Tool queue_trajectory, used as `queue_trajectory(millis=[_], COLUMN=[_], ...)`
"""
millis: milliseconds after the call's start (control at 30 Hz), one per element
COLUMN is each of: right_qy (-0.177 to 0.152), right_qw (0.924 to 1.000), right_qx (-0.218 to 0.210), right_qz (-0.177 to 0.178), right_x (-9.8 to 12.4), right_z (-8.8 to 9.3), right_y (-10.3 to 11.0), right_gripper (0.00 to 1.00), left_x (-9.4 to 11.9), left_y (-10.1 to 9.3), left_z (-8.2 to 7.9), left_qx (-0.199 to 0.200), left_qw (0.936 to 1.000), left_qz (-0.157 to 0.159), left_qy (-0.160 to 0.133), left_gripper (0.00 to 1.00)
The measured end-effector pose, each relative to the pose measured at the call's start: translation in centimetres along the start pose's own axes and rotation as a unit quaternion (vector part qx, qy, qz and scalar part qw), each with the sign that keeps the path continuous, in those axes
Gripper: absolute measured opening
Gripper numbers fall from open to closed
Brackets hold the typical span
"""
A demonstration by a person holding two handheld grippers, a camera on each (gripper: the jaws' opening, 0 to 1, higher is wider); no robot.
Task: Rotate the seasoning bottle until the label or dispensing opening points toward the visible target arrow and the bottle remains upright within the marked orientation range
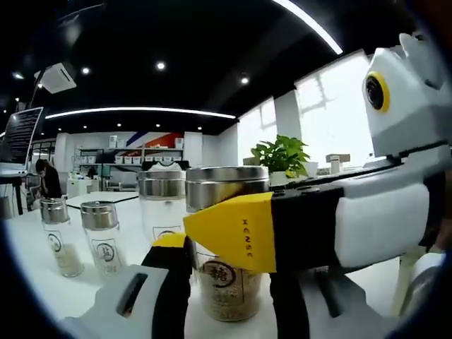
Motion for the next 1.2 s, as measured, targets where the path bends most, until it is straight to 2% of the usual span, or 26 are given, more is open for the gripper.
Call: queue_trajectory(millis=[67, 200, 333, 467, 933, 1100, 1200], right_qy=[-0.001, -0.010, -0.016, -0.015, -0.020, -0.019, -0.022], right_qw=[0.9999, 0.9982, 0.9954, 0.9945, 0.9963, 0.9989, 0.9992], right_qx=[0.001, 0.000, 0.000, 0.002, -0.031, -0.024, -0.017], right_qz=[-0.012, -0.059, -0.094, -0.104, -0.077, -0.037, -0.029], right_x=[-0.1, -0.1, -0.2, -0.1, 0.2, 0.3, 0.2], right_z=[0.1, 0.2, 0.3, 0.2, 0.3, 0.2, 0.1], right_y=[-0.1, -0.6, -0.9, -0.8, -0.4, -0.1, 0.3], right_gripper=[0.35, 0.35, 0.35, 0.35, 0.36, 0.39, 0.39], left_x=[0.1, -0.1, -0.2, -0.3, -0.2, -0.3, -0.2], left_y=[0.2, 0.7, 1.0, 0.9, 0.8, 0.7, 0.7], left_z=[0.0, 0.1, 0.0, 0.0, 0.2, 0.2, 0.2], left_qx=[0.002, 0.020, 0.006, 0.000, 0.004, 0.005, 0.005], left_qw=[0.9999, 0.9975, 0.9954, 0.9948, 0.9960, 0.9966, 0.9971], left_qz=[0.011, 0.065, 0.092, 0.098, 0.087, 0.080, 0.074], left_qy=[0.008, 0.020, 0.026, 0.026, 0.019, 0.017, 0.017], left_gripper=[0.44, 0.44, 0.44, 0.44, 0.44, 0.44, 0.44])
Point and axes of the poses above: the point that each gripper's makers call its tool centre point, and the gripper's own axes: x roughly backward along the fingers, y roughly to its left, z roughly out of its underside, the point moved 7 cm from there along x, roughly backward along the fingers, and after that the axes turned 2 degrees about z, right-handed, at the moved point
